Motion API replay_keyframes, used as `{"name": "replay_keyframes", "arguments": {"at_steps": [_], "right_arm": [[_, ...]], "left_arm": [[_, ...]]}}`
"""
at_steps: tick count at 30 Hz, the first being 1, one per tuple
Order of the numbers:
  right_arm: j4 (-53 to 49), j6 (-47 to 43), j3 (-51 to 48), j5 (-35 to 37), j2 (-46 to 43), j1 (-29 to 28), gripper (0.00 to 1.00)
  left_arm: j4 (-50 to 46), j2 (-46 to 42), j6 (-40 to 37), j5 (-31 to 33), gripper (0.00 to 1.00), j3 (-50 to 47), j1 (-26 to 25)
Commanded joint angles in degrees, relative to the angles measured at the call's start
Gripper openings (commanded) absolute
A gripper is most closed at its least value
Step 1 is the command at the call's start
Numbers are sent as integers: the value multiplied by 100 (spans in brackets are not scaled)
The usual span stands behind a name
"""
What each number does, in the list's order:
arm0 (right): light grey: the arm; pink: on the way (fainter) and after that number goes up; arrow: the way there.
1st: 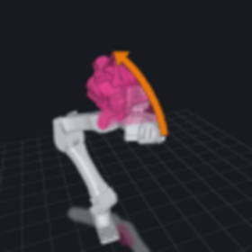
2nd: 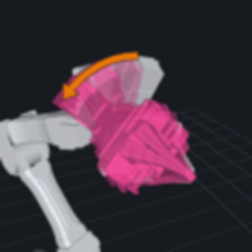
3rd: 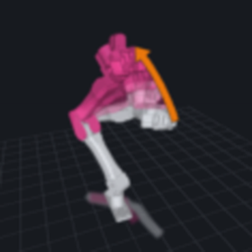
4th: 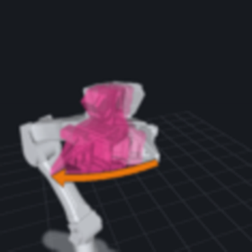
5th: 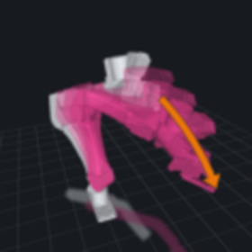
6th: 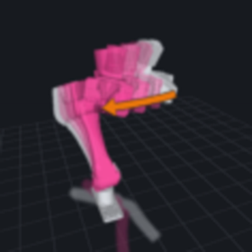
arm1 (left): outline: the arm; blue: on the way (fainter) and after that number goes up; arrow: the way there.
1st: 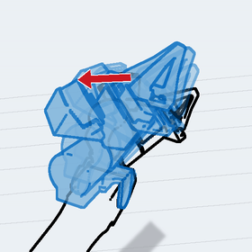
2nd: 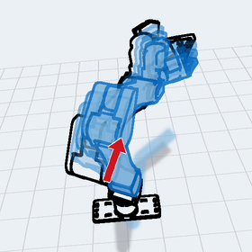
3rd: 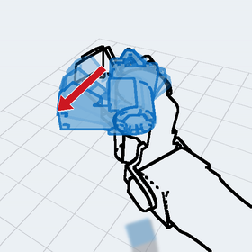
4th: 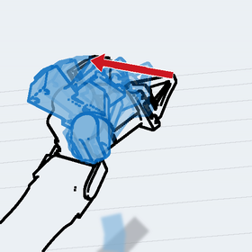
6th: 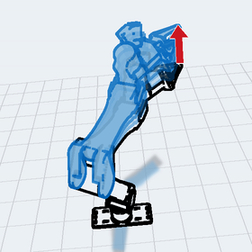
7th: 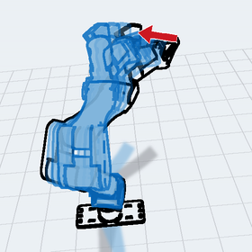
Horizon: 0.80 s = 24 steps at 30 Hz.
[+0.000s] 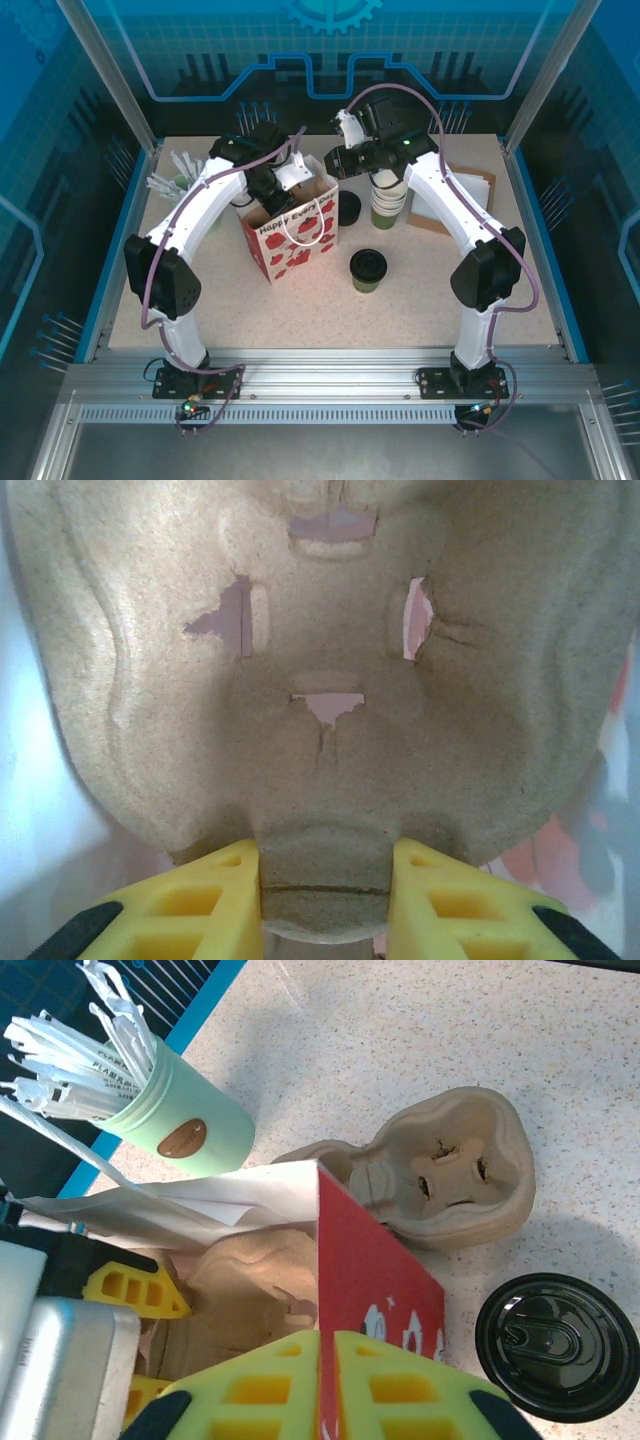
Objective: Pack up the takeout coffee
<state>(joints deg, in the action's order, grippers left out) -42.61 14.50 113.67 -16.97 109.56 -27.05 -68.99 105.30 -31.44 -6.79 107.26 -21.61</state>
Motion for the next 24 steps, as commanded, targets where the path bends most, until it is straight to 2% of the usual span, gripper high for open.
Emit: {"name": "replay_keyframes", "arguments": {"at_steps": [1, 9, 24], "right_arm": [[86, 9, -80, -42, -91, -11, 17], [130, -17, -399, 35, -562, 84, 39], [276, -156, -1548, 381, -1692, 219, 58]], "left_arm": [[45, 79, 137, 24, 31, -143, -45], [148, 171, 173, 28, 32, -232, -71], [548, 329, 349, 290, 37, -565, -194]]}}
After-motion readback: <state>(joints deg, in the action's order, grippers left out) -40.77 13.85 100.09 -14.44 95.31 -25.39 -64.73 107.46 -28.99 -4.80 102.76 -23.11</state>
